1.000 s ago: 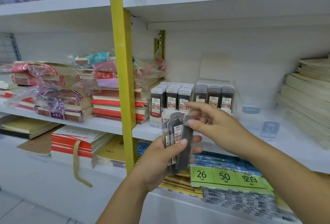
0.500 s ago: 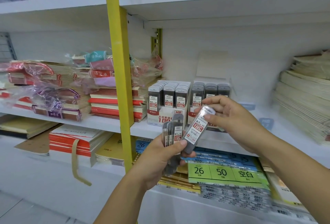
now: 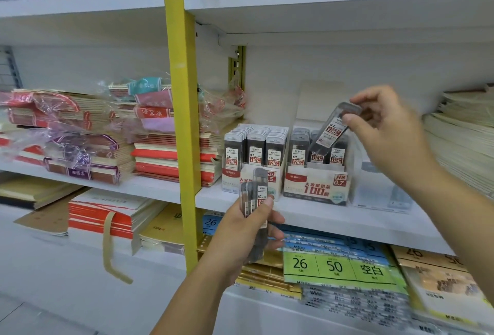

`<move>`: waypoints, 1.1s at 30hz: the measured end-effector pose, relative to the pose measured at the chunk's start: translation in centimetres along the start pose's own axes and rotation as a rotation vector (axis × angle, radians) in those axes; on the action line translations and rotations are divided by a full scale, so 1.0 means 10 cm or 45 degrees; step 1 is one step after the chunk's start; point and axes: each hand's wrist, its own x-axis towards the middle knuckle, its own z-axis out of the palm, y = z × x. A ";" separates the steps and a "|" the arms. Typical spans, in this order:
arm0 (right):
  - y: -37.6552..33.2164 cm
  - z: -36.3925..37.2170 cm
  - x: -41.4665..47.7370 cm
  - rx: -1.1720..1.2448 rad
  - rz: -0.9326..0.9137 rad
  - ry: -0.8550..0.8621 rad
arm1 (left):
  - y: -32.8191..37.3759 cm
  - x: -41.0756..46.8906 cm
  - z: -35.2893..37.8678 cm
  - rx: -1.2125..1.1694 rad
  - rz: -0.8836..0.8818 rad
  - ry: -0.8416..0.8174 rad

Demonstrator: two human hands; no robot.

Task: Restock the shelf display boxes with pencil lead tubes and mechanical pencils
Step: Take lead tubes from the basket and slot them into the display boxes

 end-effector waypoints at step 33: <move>-0.22 0.39 -0.51 0.626 0.436 -0.512 | 0.02 0.00 0.02 0.101 0.065 -0.246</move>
